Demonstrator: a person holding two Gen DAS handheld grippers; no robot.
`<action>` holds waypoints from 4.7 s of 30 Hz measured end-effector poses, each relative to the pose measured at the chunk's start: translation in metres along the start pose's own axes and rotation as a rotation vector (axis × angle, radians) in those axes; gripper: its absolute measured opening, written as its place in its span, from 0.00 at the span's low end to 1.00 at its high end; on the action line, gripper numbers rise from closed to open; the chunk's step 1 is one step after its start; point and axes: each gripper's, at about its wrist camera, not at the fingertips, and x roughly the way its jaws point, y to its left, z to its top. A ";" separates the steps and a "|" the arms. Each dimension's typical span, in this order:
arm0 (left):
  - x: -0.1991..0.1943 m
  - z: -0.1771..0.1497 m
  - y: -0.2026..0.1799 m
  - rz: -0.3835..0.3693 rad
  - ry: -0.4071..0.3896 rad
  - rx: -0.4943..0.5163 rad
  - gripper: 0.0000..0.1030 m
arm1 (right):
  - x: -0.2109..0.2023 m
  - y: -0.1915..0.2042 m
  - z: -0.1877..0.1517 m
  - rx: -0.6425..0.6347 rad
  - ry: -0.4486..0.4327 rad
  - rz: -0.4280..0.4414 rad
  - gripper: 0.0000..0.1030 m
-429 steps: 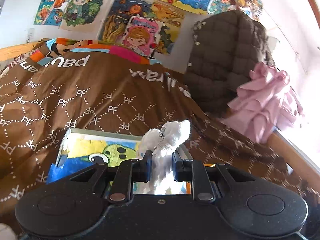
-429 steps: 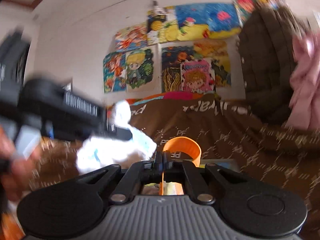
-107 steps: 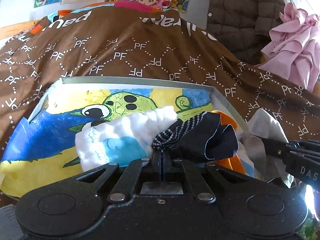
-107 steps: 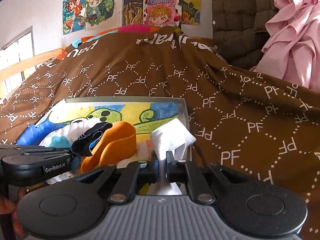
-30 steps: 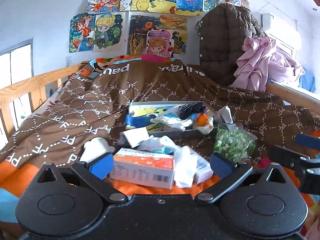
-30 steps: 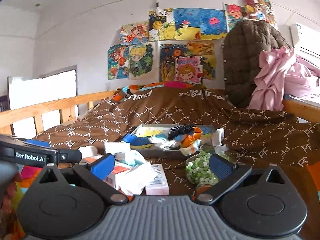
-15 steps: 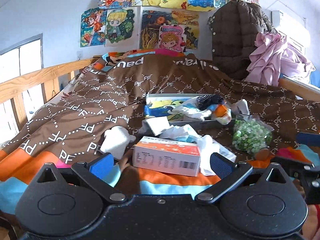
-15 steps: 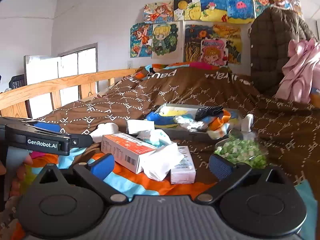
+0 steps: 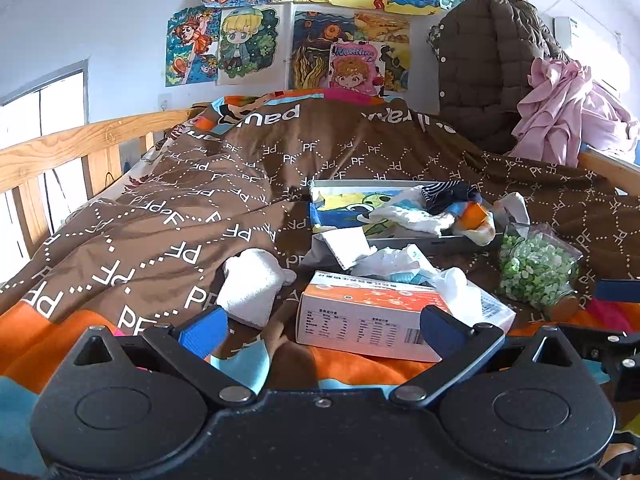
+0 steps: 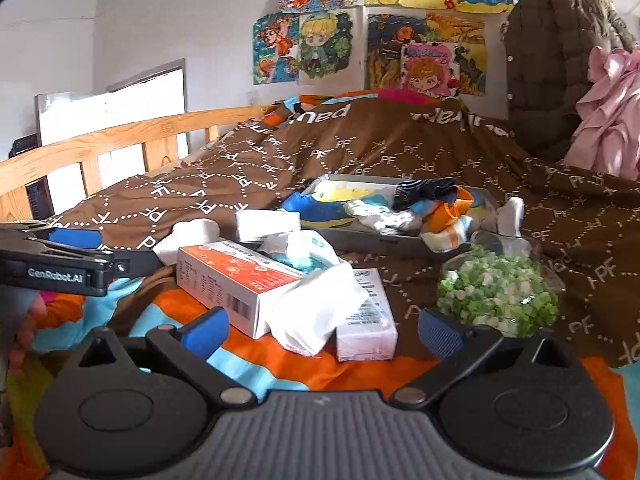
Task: Organize soft objects
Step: 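Move both grippers back to the pile of wipes and tissues, then close the left gripper on a wipe packet while the right gripper grasps white tissue, then carry the wipe packet and tissue over the tray with both grippers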
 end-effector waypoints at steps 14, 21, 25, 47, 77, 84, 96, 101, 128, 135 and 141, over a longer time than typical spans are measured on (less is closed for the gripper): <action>0.027 0.002 0.033 0.087 0.043 -0.107 0.99 | 0.033 0.013 0.005 -0.073 0.001 0.048 1.00; 0.040 0.006 0.032 0.069 0.040 -0.131 0.99 | 0.053 0.010 0.009 -0.183 0.014 0.074 1.00; 0.054 0.015 0.025 0.055 0.032 -0.167 0.99 | 0.064 0.001 0.012 -0.226 0.003 0.089 1.00; 0.128 0.054 -0.057 -0.191 0.120 0.085 0.99 | 0.099 -0.024 -0.003 -0.395 0.053 0.149 1.00; 0.198 0.072 -0.072 -0.207 0.402 0.285 0.54 | 0.118 -0.019 -0.016 -0.447 0.057 0.079 0.92; 0.197 0.069 -0.069 -0.201 0.398 0.229 0.51 | 0.119 -0.015 -0.018 -0.465 0.043 0.080 0.82; 0.186 0.067 -0.075 -0.181 0.368 0.173 0.46 | 0.122 -0.024 -0.009 -0.388 0.057 0.072 0.43; 0.181 0.064 -0.081 -0.156 0.352 0.152 0.44 | 0.120 -0.027 -0.007 -0.362 0.054 0.082 0.40; 0.138 0.069 -0.098 -0.034 0.164 -0.074 0.40 | 0.092 -0.060 0.020 -0.185 -0.137 -0.006 0.09; 0.135 0.096 -0.110 0.010 0.086 0.011 0.40 | 0.094 -0.086 0.047 -0.128 -0.246 -0.061 0.09; 0.155 0.123 -0.116 0.005 0.028 0.056 0.40 | 0.117 -0.116 0.078 -0.048 -0.296 -0.105 0.09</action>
